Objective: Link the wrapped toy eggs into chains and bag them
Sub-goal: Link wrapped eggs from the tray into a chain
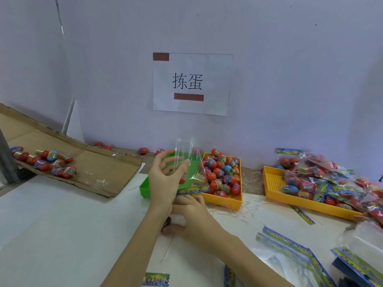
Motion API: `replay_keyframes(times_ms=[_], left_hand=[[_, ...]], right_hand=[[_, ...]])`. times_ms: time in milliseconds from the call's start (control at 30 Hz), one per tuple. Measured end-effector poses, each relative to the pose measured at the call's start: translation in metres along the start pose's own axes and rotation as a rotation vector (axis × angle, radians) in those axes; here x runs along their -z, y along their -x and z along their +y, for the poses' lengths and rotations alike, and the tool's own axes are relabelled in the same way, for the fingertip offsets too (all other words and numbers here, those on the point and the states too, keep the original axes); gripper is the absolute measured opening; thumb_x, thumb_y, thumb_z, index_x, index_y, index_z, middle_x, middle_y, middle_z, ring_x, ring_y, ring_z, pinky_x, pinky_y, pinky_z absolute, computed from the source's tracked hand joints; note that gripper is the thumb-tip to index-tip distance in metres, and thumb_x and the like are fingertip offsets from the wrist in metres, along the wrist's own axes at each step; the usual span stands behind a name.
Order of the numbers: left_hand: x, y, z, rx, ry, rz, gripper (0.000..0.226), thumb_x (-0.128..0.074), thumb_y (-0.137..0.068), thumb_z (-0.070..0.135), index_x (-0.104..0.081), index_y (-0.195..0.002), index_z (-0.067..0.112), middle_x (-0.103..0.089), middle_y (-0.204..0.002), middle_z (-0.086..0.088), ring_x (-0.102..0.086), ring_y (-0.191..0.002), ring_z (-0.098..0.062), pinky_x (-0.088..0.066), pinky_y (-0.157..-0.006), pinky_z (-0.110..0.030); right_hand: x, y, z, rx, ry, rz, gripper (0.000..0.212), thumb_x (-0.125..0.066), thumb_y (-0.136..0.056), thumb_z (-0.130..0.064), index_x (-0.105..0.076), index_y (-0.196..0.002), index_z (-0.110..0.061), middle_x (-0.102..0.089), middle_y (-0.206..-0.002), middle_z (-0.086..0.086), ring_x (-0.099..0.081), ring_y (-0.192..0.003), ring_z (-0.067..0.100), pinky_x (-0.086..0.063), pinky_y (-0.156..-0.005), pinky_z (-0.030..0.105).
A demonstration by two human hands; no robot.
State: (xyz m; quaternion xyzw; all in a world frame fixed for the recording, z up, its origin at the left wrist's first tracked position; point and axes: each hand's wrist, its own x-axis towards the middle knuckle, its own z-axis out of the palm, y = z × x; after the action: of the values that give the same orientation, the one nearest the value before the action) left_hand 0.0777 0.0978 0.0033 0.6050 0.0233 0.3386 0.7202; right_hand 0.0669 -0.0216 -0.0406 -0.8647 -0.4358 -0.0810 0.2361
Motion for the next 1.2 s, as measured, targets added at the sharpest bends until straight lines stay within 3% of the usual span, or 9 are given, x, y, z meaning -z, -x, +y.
replay_keyframes(times_ms=[133,267,367,433,500,667,833,1033,1200], left_hand=[[-0.002,0.001,0.001,-0.015,0.023,0.051,0.039,-0.086,-0.085,0.025,-0.066,-0.118,0.029,-0.075,-0.101,0.019,-0.073,-0.096,-0.005,-0.058,-0.070,-0.016],[-0.006,0.003,-0.004,0.019,0.046,-0.006,0.039,-0.087,-0.083,0.023,-0.067,-0.117,0.031,-0.078,-0.102,0.013,-0.075,-0.097,-0.008,-0.061,-0.075,-0.022],[-0.009,0.007,-0.007,0.043,0.009,-0.112,0.045,-0.089,-0.080,0.023,-0.071,-0.121,0.020,-0.079,-0.106,0.006,-0.075,-0.101,-0.008,-0.060,-0.086,-0.021],[-0.012,0.011,-0.008,0.053,-0.023,-0.202,0.038,-0.089,-0.079,0.024,-0.076,-0.114,0.017,-0.080,-0.103,0.005,-0.076,-0.097,-0.011,-0.060,-0.079,-0.019],[-0.015,0.017,-0.011,0.048,-0.047,-0.285,0.032,-0.090,-0.079,0.020,-0.078,-0.108,0.016,-0.081,-0.099,0.004,-0.077,-0.091,-0.014,-0.060,-0.071,-0.019],[-0.022,0.027,-0.014,-0.048,-0.232,-0.373,0.031,-0.090,-0.079,0.024,-0.077,-0.107,0.022,-0.079,-0.101,0.009,-0.074,-0.095,-0.013,-0.061,-0.087,-0.030],[-0.027,0.036,-0.012,-0.158,-0.310,-0.447,0.033,-0.086,-0.080,0.043,-0.075,-0.109,0.032,-0.076,-0.101,0.018,-0.072,-0.096,-0.008,-0.060,-0.083,-0.030],[-0.030,0.041,-0.010,-0.174,-0.285,-0.514,0.035,-0.089,-0.081,0.030,-0.075,-0.112,0.037,-0.076,-0.101,0.013,-0.068,-0.088,-0.016,-0.059,-0.081,-0.037],[-0.032,0.043,-0.009,-0.137,-0.248,-0.522,0.040,-0.092,-0.079,0.025,-0.074,-0.114,0.034,-0.073,-0.098,0.014,-0.067,-0.087,-0.012,-0.058,-0.080,-0.032]], right_hand=[[0.015,0.016,0.011,-0.095,-0.153,0.132,0.022,-0.073,-0.093,-0.039,-0.067,-0.112,-0.030,-0.065,-0.105,-0.019,-0.053,-0.093,-0.007,-0.042,-0.078,0.010],[0.049,0.045,0.036,-0.215,-0.258,0.261,0.024,-0.079,-0.088,-0.030,-0.068,-0.110,-0.032,-0.069,-0.098,-0.022,-0.063,-0.092,0.001,-0.052,-0.074,0.017],[0.071,0.059,0.052,-0.295,-0.306,0.425,0.024,-0.079,-0.087,-0.030,-0.070,-0.109,-0.034,-0.072,-0.093,-0.018,-0.067,-0.086,0.004,-0.055,-0.073,0.022],[0.084,0.065,0.061,-0.354,-0.339,0.519,0.024,-0.075,-0.090,-0.030,-0.069,-0.112,-0.034,-0.073,-0.096,-0.016,-0.067,-0.086,0.003,-0.057,-0.076,0.025],[0.097,0.069,0.066,-0.410,-0.400,0.602,0.025,-0.072,-0.090,-0.033,-0.068,-0.114,-0.033,-0.073,-0.099,-0.013,-0.067,-0.087,0.002,-0.058,-0.078,0.024],[0.120,0.071,0.054,-0.366,-0.458,0.795,0.032,-0.074,-0.087,-0.034,-0.067,-0.118,-0.030,-0.071,-0.104,-0.005,-0.067,-0.093,0.001,-0.055,-0.076,0.012],[0.124,0.070,0.033,-0.202,-0.348,0.759,0.038,-0.072,-0.092,-0.026,-0.063,-0.128,-0.031,-0.070,-0.106,-0.003,-0.070,-0.087,0.013,-0.060,-0.074,0.023],[0.116,0.070,0.032,-0.214,-0.268,0.725,0.041,-0.068,-0.097,-0.019,-0.058,-0.132,-0.037,-0.070,-0.105,-0.015,-0.069,-0.059,0.006,-0.052,-0.049,0.015],[0.118,0.071,0.039,-0.287,-0.162,0.658,0.042,-0.067,-0.097,-0.022,-0.059,-0.136,-0.032,-0.070,-0.096,-0.006,-0.068,-0.060,0.008,-0.056,-0.054,0.017]])
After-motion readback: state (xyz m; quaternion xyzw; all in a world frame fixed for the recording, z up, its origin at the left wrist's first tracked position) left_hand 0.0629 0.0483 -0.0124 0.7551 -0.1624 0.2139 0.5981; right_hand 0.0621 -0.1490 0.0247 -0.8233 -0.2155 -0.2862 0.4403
